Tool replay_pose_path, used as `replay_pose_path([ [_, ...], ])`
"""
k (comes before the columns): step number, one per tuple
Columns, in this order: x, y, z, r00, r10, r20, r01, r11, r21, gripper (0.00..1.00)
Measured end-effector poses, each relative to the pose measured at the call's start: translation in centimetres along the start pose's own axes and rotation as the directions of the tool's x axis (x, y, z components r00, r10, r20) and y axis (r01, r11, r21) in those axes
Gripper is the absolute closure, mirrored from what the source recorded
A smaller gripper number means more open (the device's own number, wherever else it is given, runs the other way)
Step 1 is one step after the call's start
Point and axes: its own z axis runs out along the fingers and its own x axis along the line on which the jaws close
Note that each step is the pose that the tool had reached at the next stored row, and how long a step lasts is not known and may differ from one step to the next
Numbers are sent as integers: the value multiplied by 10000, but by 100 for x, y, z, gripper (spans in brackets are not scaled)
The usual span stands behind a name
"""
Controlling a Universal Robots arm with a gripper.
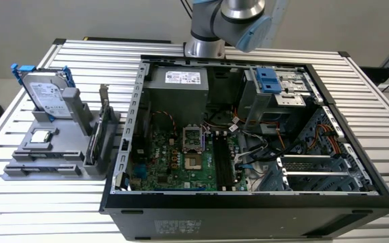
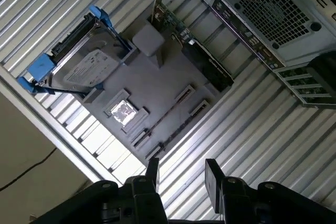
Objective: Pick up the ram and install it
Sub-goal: 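Pick up the ram and move it above insertion slot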
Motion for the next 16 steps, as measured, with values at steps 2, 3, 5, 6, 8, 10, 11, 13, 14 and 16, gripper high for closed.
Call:
replay_pose_path([
  [2, 0, 0, 0, 9989, 477, 25, -477, 9989, 8, 0],
  [3, 0, 0, 0, 9986, 532, 28, -532, 9986, 9, 0],
  [5, 0, 0, 0, 9979, 647, 34, -647, 9979, 11, 0],
  [6, 0, 0, 0, 9975, 711, 37, -711, 9975, 11, 0],
  [8, 0, 0, 0, 9964, 843, 44, -843, 9964, 14, 0],
  [10, 0, 0, 0, 9953, 971, 51, -971, 9953, 15, 0],
  [11, 0, 0, 0, 9945, 1046, 55, -1046, 9945, 17, 0],
  [13, 0, 0, 0, 9929, 1192, 63, -1192, 9929, 18, 0],
  [14, 0, 0, 0, 9919, 1266, 67, -1266, 9920, 19, 0],
  [16, 0, 0, 0, 9898, 1422, 76, -1423, 9898, 21, 0],
])
